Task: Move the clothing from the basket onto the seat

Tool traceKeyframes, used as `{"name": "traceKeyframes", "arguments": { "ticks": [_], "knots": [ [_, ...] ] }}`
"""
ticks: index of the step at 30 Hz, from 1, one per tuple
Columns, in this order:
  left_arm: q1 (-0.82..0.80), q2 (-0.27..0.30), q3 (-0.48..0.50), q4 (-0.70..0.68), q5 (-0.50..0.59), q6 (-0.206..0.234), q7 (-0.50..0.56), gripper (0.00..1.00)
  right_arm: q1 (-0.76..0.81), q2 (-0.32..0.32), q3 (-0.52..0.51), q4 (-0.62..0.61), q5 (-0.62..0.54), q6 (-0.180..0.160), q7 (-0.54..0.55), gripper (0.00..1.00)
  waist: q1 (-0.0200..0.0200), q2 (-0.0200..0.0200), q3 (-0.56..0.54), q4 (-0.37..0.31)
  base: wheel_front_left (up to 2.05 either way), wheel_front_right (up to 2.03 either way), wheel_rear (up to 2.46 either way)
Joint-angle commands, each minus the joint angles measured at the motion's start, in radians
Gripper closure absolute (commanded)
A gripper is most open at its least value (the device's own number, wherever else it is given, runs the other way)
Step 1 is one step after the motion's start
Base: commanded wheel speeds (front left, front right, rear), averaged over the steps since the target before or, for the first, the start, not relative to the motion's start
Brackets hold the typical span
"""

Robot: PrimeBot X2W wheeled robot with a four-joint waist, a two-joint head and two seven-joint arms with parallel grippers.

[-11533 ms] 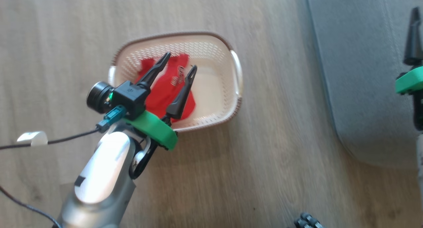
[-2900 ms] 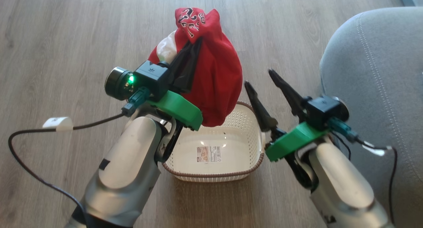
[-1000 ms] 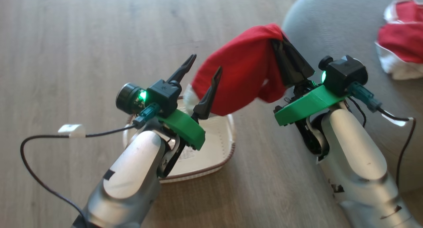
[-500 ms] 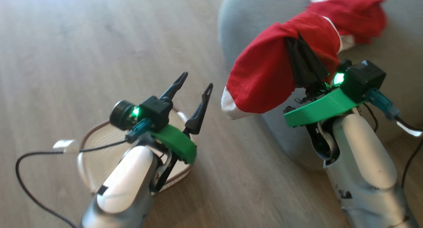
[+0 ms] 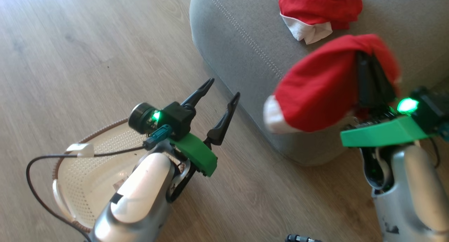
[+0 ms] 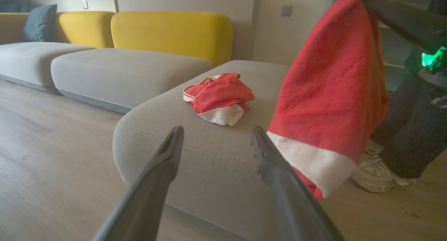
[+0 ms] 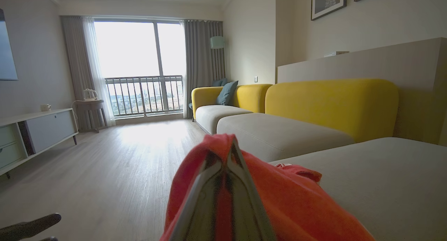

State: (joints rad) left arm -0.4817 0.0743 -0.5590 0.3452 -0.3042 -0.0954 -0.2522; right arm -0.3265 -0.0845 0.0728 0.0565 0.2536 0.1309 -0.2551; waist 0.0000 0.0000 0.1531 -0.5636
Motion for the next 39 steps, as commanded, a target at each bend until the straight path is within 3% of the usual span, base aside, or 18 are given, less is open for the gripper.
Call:
{"name": "traceKeyframes", "arguments": {
  "ticks": [1,11,23,39],
  "knots": [
    [-0.057,0.0,0.027,-0.028,0.018,-0.006,-0.009,0.0,0.0,0.012,-0.002,-0.054,-0.007,0.0,-0.007,1.0,0.0,0.0,0.009,-0.001,0.0,0.0,0.0],
    [-0.033,0.012,0.043,-0.065,0.052,-0.024,-0.009,0.0,-0.009,0.022,-0.064,-0.085,-0.039,0.0,-0.007,1.0,0.0,0.0,0.061,0.0,0.0,0.0,0.0],
    [-0.013,0.07,0.048,-0.141,0.082,-0.03,-0.01,0.0,-0.304,-0.102,-0.149,0.044,-0.109,0.0,-0.007,1.0,0.0,0.0,0.199,-0.001,0.0,0.0,0.0],
    [-0.092,0.145,-0.01,-0.208,0.092,-0.034,0.014,0.0,-0.694,-0.289,-0.375,0.3,-0.254,0.0,-0.007,1.0,0.0,0.0,0.418,0.087,0.0,0.0,0.0]
  ]
}}
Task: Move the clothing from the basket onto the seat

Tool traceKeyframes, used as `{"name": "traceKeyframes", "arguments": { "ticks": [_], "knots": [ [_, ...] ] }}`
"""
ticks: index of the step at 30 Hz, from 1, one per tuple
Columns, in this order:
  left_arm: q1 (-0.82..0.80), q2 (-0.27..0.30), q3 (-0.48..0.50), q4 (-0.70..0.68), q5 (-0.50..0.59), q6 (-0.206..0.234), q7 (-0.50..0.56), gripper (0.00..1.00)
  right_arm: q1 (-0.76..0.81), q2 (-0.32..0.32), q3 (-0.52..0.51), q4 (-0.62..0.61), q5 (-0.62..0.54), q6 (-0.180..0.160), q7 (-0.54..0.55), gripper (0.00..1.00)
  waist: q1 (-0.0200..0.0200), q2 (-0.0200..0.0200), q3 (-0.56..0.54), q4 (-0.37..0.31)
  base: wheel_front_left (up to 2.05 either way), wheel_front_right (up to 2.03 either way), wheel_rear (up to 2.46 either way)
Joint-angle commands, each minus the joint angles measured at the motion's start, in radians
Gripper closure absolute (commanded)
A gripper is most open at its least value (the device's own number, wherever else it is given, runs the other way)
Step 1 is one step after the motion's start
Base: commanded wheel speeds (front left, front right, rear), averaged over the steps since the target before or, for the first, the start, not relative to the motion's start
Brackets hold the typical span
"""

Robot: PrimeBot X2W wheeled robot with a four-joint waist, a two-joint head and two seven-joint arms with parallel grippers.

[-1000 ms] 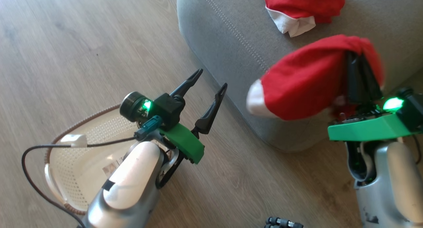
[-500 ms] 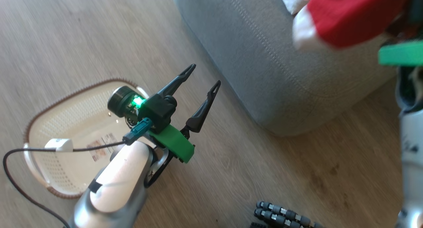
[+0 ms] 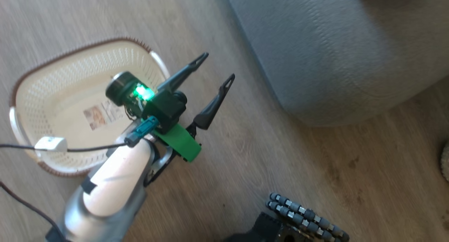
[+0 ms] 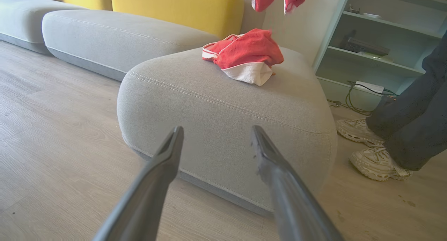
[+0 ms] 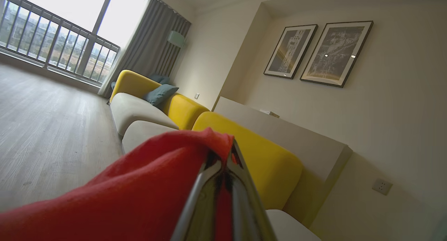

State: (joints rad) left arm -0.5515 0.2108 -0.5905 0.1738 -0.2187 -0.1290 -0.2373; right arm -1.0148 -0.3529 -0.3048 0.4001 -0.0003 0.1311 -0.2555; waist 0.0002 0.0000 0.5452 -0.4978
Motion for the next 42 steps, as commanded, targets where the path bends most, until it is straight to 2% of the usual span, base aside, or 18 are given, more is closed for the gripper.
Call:
{"name": "traceKeyframes", "arguments": {
  "ticks": [1,8,12,14,17,20,24,25,26,27,28,33,37,42],
  "knots": [
    [-0.029,0.013,0.018,-0.043,0.007,0.0,0.002,0.0,-0.032,-0.038,-0.011,-0.021,-0.009,0.0,-0.005,1.0,-0.0002,0.0,0.042,0.03,0.0,0.0,0.0],
    [-0.065,0.041,-0.001,-0.084,0.007,-0.001,0.023,0.0,-0.192,-0.142,-0.161,0.107,-0.119,0.0,0.078,1.0,-0.0002,0.0,0.145,0.086,0.0,0.0,0.0],
    [-0.084,0.051,-0.009,-0.103,0.007,-0.001,0.027,0.0,-0.248,-0.172,-0.257,0.167,-0.181,0.0,0.137,1.0,-0.0002,0.0,0.197,0.118,0.0,0.0,0.0],
    [-0.097,0.052,-0.02,-0.112,0.008,-0.001,0.024,0.0,-0.257,-0.165,-0.317,0.217,-0.216,0.0,0.17,1.0,-0.0002,0.0,0.225,0.141,0.0,0.0,0.0],
    [-0.107,0.055,-0.027,-0.116,0.007,-0.001,0.019,0.0,-0.238,-0.127,-0.34,0.267,-0.224,0.0,0.165,1.0,-0.0002,0.0,0.243,0.155,0.0,0.0,0.0],
    [-0.114,0.057,-0.03,-0.115,0.006,-0.001,0.015,0.0,-0.207,-0.083,-0.354,0.322,-0.214,0.0,0.137,1.0,-0.0002,0.0,0.248,0.167,0.0,0.0,0.0],
    [-0.123,0.058,-0.03,-0.114,0.006,0.001,0.007,0.0,-0.163,-0.056,-0.352,0.393,-0.191,0.0,0.074,1.0,-0.0002,0.0,0.243,0.178,0.0,0.0,0.0],
    [-0.124,0.056,-0.03,-0.113,0.005,0.001,0.005,0.0,-0.15,-0.055,-0.346,0.414,-0.187,0.0,0.062,0.82,-0.0002,0.0,0.24,0.18,0.0,0.0,0.0],
    [-0.124,0.054,-0.031,-0.111,0.004,0.001,0.003,0.0,-0.14,-0.055,-0.343,0.433,-0.177,0.0,0.048,0.55,-0.0002,0.0,0.235,0.181,0.0,0.0,0.0],
    [-0.124,0.052,-0.031,-0.108,0.003,0.002,0.001,0.0,-0.13,-0.056,-0.33,0.453,-0.17,0.0,0.036,0.08,-0.0002,0.0,0.228,0.182,0.0,0.0,0.0],
    [-0.124,0.05,-0.032,-0.105,0.002,0.002,-0.002,0.0,-0.121,-0.059,-0.315,0.47,-0.162,0.0,0.024,0.0,-0.0002,0.0,0.22,0.184,0.0,0.0,0.0],
    [-0.117,0.03,-0.032,-0.083,-0.008,0.006,-0.015,0.0,-0.076,-0.085,-0.193,0.519,-0.079,0.0,-0.005,0.0,-0.0002,0.0,0.161,0.188,0.0,0.0,0.0],
    [-0.108,0.014,-0.028,-0.06,-0.017,0.007,-0.021,0.0,0.009,-0.082,-0.094,0.432,0.011,0.0,-0.006,0.0,-0.0002,0.0,0.098,0.192,0.0,0.0,0.0],
    [-0.09,-0.006,-0.017,-0.044,-0.027,0.01,-0.024,0.0,0.117,-0.072,-0.019,0.333,0.073,0.0,-0.006,0.0,-0.0002,0.0,0.031,0.203,0.0,0.0,0.0]
  ]
}}
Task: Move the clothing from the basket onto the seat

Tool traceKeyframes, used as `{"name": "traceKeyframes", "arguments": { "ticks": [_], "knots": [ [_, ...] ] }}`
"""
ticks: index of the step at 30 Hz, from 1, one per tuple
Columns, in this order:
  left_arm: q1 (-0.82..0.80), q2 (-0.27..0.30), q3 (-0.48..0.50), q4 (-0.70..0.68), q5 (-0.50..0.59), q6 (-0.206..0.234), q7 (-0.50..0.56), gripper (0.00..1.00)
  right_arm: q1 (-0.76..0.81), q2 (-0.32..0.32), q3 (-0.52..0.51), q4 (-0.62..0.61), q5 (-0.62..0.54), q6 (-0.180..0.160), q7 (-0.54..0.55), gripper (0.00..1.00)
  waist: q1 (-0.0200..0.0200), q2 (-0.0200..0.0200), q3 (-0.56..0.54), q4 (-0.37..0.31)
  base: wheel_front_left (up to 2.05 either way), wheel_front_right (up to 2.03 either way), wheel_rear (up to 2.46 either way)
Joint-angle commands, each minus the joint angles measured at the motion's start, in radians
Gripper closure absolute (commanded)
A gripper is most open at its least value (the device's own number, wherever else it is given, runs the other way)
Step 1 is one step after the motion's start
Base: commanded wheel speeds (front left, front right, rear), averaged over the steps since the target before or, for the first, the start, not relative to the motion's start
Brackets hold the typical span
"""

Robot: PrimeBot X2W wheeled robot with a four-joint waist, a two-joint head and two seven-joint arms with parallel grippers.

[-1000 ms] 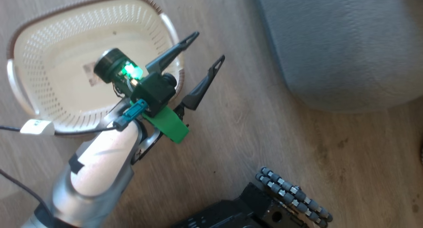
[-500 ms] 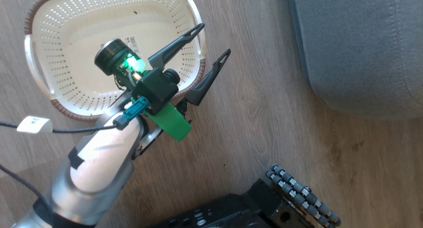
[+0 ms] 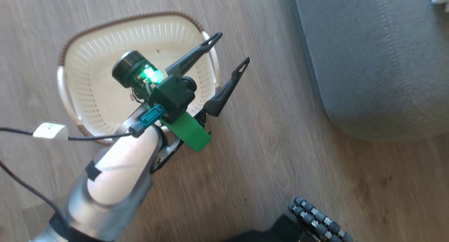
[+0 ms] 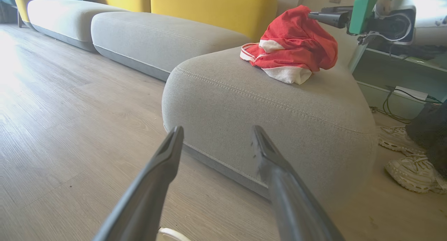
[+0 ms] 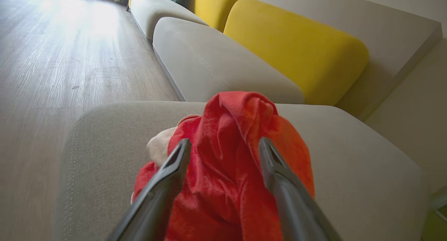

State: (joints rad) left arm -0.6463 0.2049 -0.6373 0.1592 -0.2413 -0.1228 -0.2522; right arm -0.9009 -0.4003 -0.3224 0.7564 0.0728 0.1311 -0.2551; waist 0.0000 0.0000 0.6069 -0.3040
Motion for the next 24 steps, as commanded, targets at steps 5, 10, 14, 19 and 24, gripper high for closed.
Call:
{"name": "traceKeyframes", "arguments": {
  "ticks": [5,10,14,19,24],
  "knots": [
    [0.04,-0.026,0.057,-0.031,-0.01,0.006,-0.009,0.0,0.111,-0.012,0.059,-0.133,0.052,0.0,-0.006,0.0,0.0,0.0,-0.107,0.04,0.0,0.0,0.0],
    [0.08,-0.054,0.083,-0.026,-0.01,0.003,-0.009,0.0,0.196,0.007,0.09,-0.22,0.076,0.0,-0.007,0.0,0.0,0.0,-0.177,0.097,0.0,0.0,0.0],
    [0.109,-0.07,0.11,-0.022,-0.006,0.001,-0.009,0.0,0.268,0.04,0.103,-0.283,0.075,0.0,-0.007,0.0,0.0,0.0,-0.23,0.145,0.0,0.0,0.0],
    [0.149,-0.089,0.159,-0.015,-0.003,0.0,-0.009,0.0,0.352,0.087,0.138,-0.352,0.067,0.0,-0.007,0.0,0.0,0.0,-0.292,0.205,0.0,0.0,0.0],
    [0.201,-0.106,0.222,0.006,0.005,0.007,-0.009,0.0,0.422,0.114,0.177,-0.387,0.086,0.0,-0.007,0.0,0.0,0.0,-0.348,0.26,0.0,0.0,0.0]
  ]
}}
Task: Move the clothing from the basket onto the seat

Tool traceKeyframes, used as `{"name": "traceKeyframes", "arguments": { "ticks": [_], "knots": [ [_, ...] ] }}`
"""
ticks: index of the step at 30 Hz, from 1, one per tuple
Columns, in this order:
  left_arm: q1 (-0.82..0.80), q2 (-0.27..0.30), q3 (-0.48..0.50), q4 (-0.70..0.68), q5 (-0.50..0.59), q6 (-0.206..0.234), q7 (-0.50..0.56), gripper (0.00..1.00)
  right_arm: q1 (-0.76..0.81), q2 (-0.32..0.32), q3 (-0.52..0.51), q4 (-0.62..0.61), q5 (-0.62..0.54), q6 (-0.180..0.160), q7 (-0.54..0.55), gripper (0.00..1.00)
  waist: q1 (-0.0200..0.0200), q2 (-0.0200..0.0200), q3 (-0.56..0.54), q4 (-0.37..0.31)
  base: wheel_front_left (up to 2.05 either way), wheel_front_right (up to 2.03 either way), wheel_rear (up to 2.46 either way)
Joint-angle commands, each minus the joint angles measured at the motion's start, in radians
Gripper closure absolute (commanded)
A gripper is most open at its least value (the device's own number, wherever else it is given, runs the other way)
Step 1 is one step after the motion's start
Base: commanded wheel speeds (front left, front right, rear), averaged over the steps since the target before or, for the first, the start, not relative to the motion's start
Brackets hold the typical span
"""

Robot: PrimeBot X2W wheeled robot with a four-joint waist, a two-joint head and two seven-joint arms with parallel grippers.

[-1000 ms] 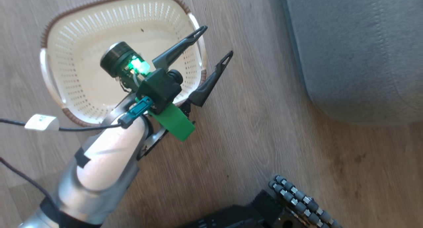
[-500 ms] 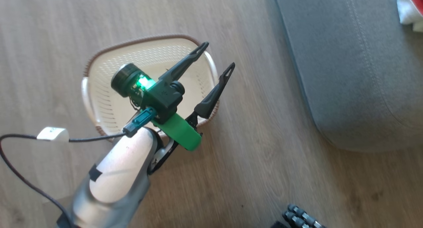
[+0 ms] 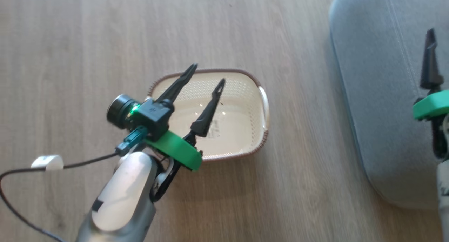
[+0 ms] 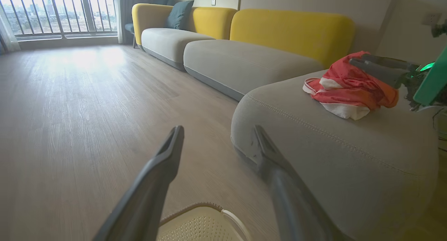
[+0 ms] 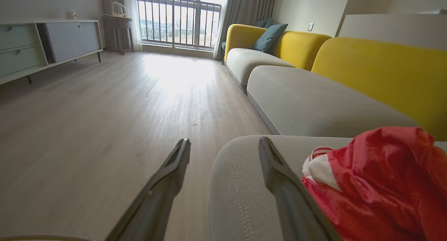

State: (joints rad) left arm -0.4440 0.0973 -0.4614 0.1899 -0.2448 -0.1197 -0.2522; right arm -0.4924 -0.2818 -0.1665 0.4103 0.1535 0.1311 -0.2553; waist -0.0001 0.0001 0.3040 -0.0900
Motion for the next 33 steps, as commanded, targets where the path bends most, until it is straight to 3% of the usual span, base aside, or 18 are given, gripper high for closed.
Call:
{"name": "traceKeyframes", "arguments": {
  "ticks": [1,16,33],
  "knots": [
    [0.01,-0.001,0.06,-0.021,0.011,0.006,-0.009,0.0,0.026,0.002,0.03,-0.047,0.008,0.0,-0.006,0.0,0.0001,-0.0001,-0.055,0.055,0.0,0.0,0.0],
    [0.171,-0.023,0.323,0.058,0.056,0.058,-0.009,0.0,0.148,0.11,0.164,-0.088,0.05,0.0,-0.006,0.0,0.0001,-0.0001,-0.17,0.146,0.0,0.0,0.0],
    [0.308,-0.04,0.502,0.084,0.116,0.082,-0.009,0.0,0.268,0.18,0.23,-0.068,0.076,0.0,-0.006,0.0,0.0001,-0.0001,-0.246,0.136,0.0,0.0,0.0]
  ]
}}
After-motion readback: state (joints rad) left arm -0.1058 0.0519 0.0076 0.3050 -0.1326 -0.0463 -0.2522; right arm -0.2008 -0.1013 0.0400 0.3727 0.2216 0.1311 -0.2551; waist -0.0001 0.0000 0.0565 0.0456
